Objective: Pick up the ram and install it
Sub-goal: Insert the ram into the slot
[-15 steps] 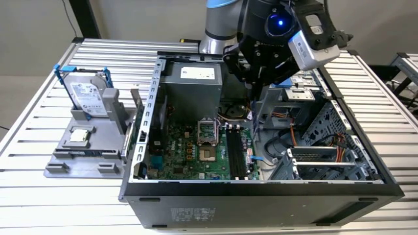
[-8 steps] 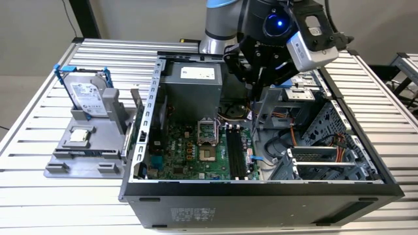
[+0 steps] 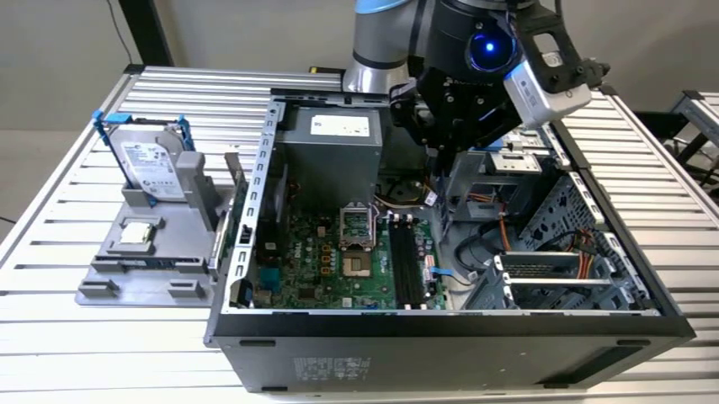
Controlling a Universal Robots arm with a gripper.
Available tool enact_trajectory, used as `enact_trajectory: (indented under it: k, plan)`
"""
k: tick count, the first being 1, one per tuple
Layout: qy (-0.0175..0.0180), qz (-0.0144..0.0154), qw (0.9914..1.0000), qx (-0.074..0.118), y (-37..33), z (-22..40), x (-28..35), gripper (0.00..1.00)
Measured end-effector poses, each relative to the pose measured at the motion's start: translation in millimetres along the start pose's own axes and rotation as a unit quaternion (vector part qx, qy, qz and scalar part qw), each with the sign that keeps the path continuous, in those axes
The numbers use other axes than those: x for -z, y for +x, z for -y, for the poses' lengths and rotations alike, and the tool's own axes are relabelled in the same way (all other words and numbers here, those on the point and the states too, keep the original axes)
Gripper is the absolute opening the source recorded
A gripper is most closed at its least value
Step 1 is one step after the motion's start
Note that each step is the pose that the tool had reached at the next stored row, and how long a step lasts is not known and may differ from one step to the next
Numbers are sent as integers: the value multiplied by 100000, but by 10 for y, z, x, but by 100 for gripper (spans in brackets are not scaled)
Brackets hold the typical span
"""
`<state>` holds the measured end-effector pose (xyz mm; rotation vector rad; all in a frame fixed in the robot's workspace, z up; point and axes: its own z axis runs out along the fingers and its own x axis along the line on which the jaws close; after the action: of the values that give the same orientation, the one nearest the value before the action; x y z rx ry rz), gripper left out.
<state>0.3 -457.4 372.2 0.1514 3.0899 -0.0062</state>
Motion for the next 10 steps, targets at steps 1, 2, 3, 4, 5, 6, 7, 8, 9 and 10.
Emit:
enact_trajectory:
  k: [1, 2, 3, 4, 5, 6, 7, 8, 9, 10]
  plan:
    - [-14, 1, 100000, 187, 1, 0, -12, 0]
    - [-10, -1, 100000, 228, 1, 0, -16, 0]
    - [-2, -4, 100000, 233, 0, 0, -15, 0]
    - [8, -4, 100000, 238, 0, 0, -16, 0]
    - [-12, 1, 100000, 238, 1, 0, -29, 0]
    - [-18, 1, 100000, 238, 2, 0, -49, 0]
    - [-13, 1, 100000, 243, 2, 0, -65, 0]
    - [-9, 1, 100000, 240, 3, 0, -84, 0]
    - [-11, 3, 100000, 239, 4, 0, -101, 0]
    - [-7, 2, 100000, 240, 5, 0, -120, 0]
